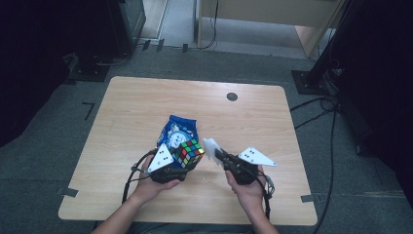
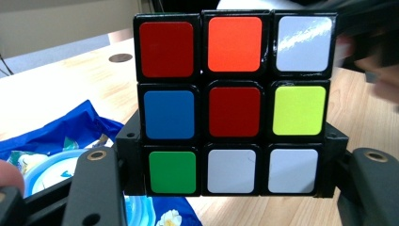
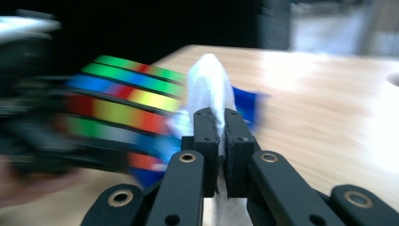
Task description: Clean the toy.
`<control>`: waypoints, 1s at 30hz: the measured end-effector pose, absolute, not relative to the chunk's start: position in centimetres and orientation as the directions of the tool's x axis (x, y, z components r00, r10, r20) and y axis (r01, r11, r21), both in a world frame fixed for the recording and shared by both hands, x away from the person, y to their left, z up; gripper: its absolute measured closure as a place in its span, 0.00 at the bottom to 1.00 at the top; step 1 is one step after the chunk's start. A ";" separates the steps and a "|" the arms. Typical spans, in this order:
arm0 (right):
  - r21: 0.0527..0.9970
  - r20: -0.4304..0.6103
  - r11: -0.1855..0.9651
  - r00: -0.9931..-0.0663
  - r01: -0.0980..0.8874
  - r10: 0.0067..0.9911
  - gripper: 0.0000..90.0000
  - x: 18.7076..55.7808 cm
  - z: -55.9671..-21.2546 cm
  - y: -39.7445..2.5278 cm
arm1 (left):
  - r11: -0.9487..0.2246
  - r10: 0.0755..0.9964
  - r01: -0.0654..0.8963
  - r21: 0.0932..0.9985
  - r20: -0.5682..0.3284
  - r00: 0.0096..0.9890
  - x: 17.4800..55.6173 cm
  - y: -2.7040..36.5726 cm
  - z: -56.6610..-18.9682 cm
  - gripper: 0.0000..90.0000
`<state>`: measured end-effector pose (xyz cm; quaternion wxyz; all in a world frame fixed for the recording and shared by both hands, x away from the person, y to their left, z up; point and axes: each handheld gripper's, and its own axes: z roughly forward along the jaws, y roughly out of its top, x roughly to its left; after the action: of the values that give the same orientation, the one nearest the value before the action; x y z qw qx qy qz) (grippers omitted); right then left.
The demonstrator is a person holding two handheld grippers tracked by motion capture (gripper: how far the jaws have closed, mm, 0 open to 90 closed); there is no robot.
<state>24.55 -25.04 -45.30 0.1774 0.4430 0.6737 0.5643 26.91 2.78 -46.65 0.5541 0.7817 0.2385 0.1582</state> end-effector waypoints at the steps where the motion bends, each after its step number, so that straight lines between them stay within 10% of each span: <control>1: 0.912 0.258 -0.037 -0.501 0.410 0.826 0.97 25.1 -45.9 -25.9 | -0.275 0.549 0.198 0.941 -0.015 0.836 26.9 2.8 -46.7 0.38; 5: 0.896 0.214 -0.022 -0.388 0.443 0.897 0.91 26.4 -47.7 -28.2 | -0.275 0.549 0.201 0.940 -0.018 0.835 27.0 2.6 -46.8 0.38; 10: 0.897 0.214 -0.060 -0.313 0.437 0.925 0.57 26.5 -47.6 -28.4 | -0.272 0.554 0.210 0.939 -0.026 0.832 27.0 2.6 -46.9 0.38; 21: 0.826 0.479 -0.186 -0.487 0.533 0.730 0.22 23.4 -44.4 -21.8 | -0.271 0.563 0.233 0.934 -0.042 0.825 26.7 1.6 -47.3 0.38; 30: 0.788 0.536 -0.224 -0.460 0.573 0.708 0.35 23.5 -45.4 -19.6 | -0.283 0.550 0.230 0.931 -0.039 0.834 25.9 0.3 -47.4 0.38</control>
<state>23.52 -19.61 -45.37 0.0574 0.5165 0.6203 0.5876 25.86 0.32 -47.40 0.5451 0.7873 0.2479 0.1468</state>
